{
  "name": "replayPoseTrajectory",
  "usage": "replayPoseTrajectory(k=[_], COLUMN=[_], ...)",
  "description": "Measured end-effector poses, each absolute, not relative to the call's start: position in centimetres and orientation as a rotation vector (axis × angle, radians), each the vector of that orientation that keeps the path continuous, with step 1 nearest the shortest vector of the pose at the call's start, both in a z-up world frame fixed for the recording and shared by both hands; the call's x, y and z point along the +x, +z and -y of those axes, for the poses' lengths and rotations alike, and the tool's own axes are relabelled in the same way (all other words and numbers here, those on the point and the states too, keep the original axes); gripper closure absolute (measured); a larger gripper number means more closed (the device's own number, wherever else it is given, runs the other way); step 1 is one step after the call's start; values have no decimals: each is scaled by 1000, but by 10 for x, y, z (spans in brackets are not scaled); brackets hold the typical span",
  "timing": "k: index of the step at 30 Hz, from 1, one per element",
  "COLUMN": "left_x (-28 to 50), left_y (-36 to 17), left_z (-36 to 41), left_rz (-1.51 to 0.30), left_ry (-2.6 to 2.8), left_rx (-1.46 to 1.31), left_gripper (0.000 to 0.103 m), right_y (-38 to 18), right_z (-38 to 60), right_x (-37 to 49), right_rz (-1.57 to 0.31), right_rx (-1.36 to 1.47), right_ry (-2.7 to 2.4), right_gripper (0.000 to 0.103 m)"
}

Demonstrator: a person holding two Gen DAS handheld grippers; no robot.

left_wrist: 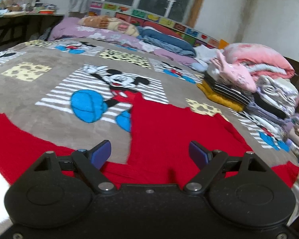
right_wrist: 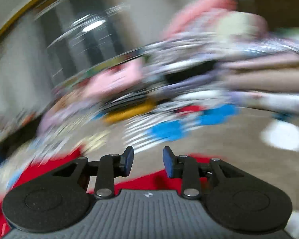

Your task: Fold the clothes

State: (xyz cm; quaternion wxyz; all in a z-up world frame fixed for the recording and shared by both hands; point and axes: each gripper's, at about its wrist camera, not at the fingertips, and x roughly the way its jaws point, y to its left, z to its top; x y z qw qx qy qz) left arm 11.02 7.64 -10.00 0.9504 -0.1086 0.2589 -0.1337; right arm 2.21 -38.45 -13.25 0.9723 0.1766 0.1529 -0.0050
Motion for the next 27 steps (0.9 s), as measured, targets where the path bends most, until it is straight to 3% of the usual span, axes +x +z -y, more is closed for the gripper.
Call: replayPoseTrajectory(k=[8, 10, 13, 22, 27], left_x=[93, 91, 81, 107, 123], left_y=[-108, -118, -132, -105, -104], left_z=[-25, -11, 0, -26, -29], left_rz=[-555, -633, -671, -621, -622], left_ry=[-479, -546, -595, -554, -537], left_rx=[2, 131, 357, 144, 100], left_gripper=[18, 18, 18, 18, 18], right_y=[-143, -152, -142, -121, -113], right_z=[245, 237, 250, 247, 235], right_x=[21, 19, 22, 49, 97], right_rz=[-446, -508, -539, -496, -567], right_rx=[-99, -177, -117, -39, -19], right_ry=[473, 482, 502, 473, 491], right_gripper=[73, 72, 72, 72, 72])
